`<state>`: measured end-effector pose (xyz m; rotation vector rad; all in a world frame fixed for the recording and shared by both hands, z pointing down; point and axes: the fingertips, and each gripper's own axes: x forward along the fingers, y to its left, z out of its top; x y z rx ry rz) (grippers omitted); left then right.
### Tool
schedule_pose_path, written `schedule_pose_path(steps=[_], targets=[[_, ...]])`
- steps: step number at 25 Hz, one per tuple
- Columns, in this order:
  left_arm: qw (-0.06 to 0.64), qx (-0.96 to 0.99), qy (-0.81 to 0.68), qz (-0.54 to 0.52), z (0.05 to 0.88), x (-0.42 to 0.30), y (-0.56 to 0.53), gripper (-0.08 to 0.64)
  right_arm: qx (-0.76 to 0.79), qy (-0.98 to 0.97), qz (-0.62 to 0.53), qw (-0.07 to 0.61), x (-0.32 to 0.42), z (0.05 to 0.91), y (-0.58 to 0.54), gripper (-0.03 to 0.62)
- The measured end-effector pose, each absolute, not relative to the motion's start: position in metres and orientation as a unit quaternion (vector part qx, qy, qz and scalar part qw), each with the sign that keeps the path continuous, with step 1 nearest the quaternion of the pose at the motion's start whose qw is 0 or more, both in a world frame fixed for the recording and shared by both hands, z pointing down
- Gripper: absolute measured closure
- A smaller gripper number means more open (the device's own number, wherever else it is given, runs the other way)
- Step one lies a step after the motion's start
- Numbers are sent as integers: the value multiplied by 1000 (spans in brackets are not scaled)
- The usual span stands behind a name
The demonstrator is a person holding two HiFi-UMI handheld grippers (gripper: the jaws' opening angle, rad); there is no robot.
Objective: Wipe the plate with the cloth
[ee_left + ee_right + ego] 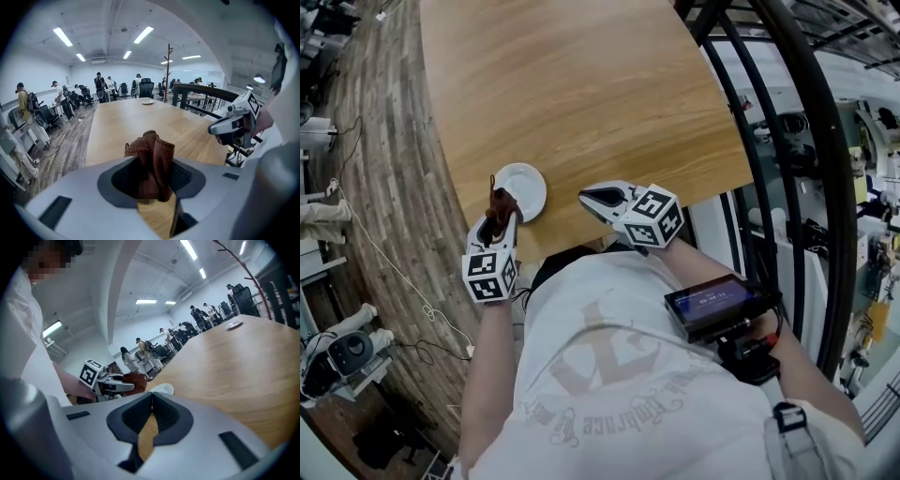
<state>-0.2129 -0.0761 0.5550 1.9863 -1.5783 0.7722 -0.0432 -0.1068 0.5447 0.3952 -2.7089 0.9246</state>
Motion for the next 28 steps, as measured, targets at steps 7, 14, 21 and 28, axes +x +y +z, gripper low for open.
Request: schedule_pose_path(steps=[7, 14, 21, 28], targets=[[243, 729, -609, 196, 526, -192, -18, 391, 94, -955, 263, 101, -56, 504, -94, 578], [247, 713, -642, 136, 515, -185, 22, 390, 40, -974, 205, 86, -62, 472, -77, 580], [247, 706, -654, 110, 507, -188, 51, 390, 20, -977, 187, 99, -57, 470, -49, 580], [239, 710, -653, 111, 506, -188, 48, 391, 25, -977, 185, 101, -54, 473, -47, 580]])
